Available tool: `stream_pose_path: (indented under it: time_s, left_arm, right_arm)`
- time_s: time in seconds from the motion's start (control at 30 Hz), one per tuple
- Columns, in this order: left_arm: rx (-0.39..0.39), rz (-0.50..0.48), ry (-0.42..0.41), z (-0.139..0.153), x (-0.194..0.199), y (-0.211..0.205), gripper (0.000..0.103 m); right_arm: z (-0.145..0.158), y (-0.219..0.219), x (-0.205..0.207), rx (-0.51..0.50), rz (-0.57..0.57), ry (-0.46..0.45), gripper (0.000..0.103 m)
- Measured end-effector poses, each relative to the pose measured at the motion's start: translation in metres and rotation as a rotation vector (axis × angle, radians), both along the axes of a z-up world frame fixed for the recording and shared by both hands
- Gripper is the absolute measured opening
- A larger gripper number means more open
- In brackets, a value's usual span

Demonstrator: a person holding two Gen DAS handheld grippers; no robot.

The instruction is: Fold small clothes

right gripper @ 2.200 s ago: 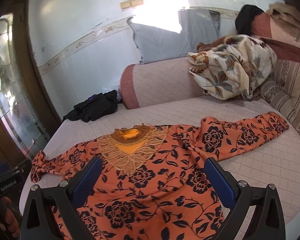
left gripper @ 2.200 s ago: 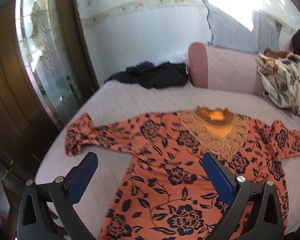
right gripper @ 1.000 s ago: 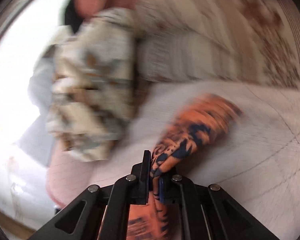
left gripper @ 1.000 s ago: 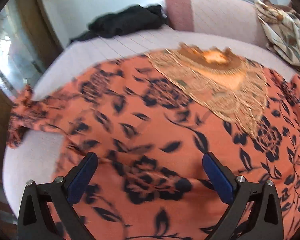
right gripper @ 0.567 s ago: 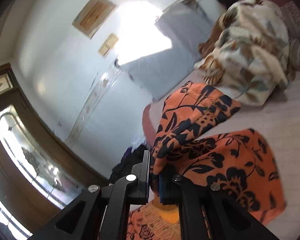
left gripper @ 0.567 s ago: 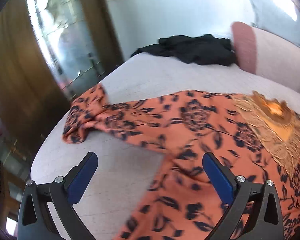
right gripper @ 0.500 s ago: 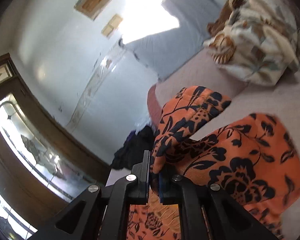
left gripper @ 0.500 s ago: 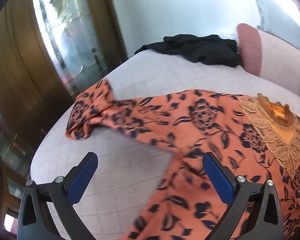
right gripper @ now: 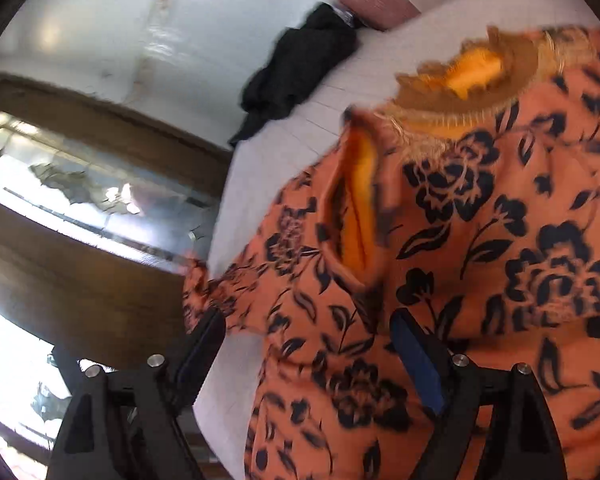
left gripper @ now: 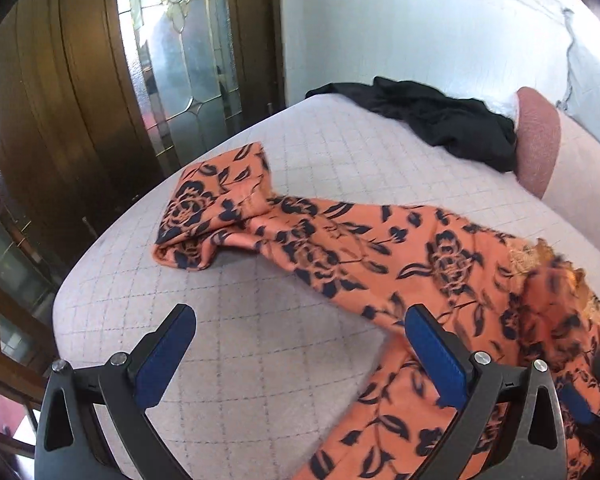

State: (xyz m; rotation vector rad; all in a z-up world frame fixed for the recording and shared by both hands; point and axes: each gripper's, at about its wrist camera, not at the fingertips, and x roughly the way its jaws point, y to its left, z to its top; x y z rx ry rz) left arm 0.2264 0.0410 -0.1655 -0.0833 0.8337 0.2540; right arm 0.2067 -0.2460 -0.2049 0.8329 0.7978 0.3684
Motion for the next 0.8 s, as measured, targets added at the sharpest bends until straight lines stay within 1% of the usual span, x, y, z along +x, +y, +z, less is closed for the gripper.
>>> stream_pose_path:
  time_s: [0.03,0.07,0.13,0.17,0.2,0.23,0.27,0.3,0.33,0.37,0.43,0.47,0.5,0.53,0.57,0.6,0.63,0.67,0.73,0.77,0.8]
  left_arm:
    - [-0.005,-0.013,-0.005,0.001,0.000,-0.004,0.103]
    - [-0.011,-0.029,-0.012,0.002,0.001,-0.009,0.103]
    - [-0.011,-0.067,-0.029,0.004,0.001,-0.022,0.103]
    - [-0.008,-0.095,-0.037,0.004,0.000,-0.031,0.103]
    - [-0.011,-0.123,-0.041,0.003,0.001,-0.039,0.103]
    - [-0.020,-0.153,-0.036,0.001,0.002,-0.047,0.103]
    - [-0.026,-0.182,-0.023,-0.002,0.005,-0.056,0.103]
    - [-0.022,-0.201,-0.010,-0.007,0.008,-0.064,0.103]
    - [-0.010,-0.219,0.006,-0.014,0.012,-0.073,0.103]
    - [0.002,-0.230,0.019,-0.019,0.015,-0.079,0.103]
    - [0.031,-0.261,0.031,-0.031,0.020,-0.093,0.103]
    - [0.052,-0.281,0.044,-0.039,0.024,-0.101,0.102]
    - [0.081,-0.299,0.067,-0.047,0.028,-0.109,0.097]
    - [0.113,-0.312,0.094,-0.057,0.031,-0.116,0.090]
    - [0.152,-0.320,0.137,-0.067,0.035,-0.123,0.088]
    - [0.179,-0.318,0.164,-0.075,0.036,-0.127,0.088]
    - [0.185,-0.312,0.145,-0.074,0.034,-0.129,0.088]
    - [0.190,-0.309,0.138,-0.071,0.034,-0.131,0.088]
    - [0.178,-0.325,0.142,-0.069,0.035,-0.133,0.088]
    - [0.179,-0.323,0.145,-0.070,0.034,-0.134,0.088]
    - [0.181,-0.322,0.147,-0.069,0.034,-0.135,0.088]
  right_arm:
    - [0.007,-0.011,-0.013,-0.019,-0.007,-0.023,0.086]
    - [0.014,-0.024,-0.028,-0.058,-0.035,-0.043,0.086]
    - [0.026,-0.055,-0.050,-0.173,-0.138,-0.059,0.086]
    - [0.030,-0.072,-0.059,-0.211,-0.185,-0.061,0.084]
    - [0.033,-0.088,-0.068,-0.237,-0.235,-0.063,0.071]
    - [0.030,-0.109,-0.075,-0.251,-0.282,-0.056,0.062]
    - [0.030,-0.125,-0.069,-0.259,-0.328,-0.032,0.043]
    - [0.024,-0.144,-0.071,-0.253,-0.376,0.000,0.031]
    - [0.021,-0.161,-0.070,-0.230,-0.423,0.022,0.031]
    - [0.010,-0.177,-0.072,-0.193,-0.472,0.038,0.030]
    - [-0.007,-0.201,-0.069,-0.142,-0.528,0.080,0.030]
    - [-0.020,-0.212,-0.064,-0.133,-0.559,0.140,0.030]
    - [-0.033,-0.220,-0.058,-0.128,-0.566,0.210,0.028]
    - [-0.044,-0.225,-0.051,-0.112,-0.556,0.264,0.024]
    - [-0.047,-0.230,-0.051,-0.093,-0.574,0.259,0.019]
    - [-0.043,-0.232,-0.051,-0.079,-0.577,0.246,0.020]
    - [-0.037,-0.233,-0.050,-0.076,-0.563,0.229,0.024]
    - [-0.030,-0.232,-0.054,-0.080,-0.557,0.200,0.024]
    - [-0.019,-0.227,-0.055,-0.123,-0.560,0.132,0.024]
    - [-0.013,-0.226,-0.055,-0.155,-0.558,0.110,0.024]
    - [-0.013,-0.223,-0.051,-0.175,-0.555,0.108,0.024]
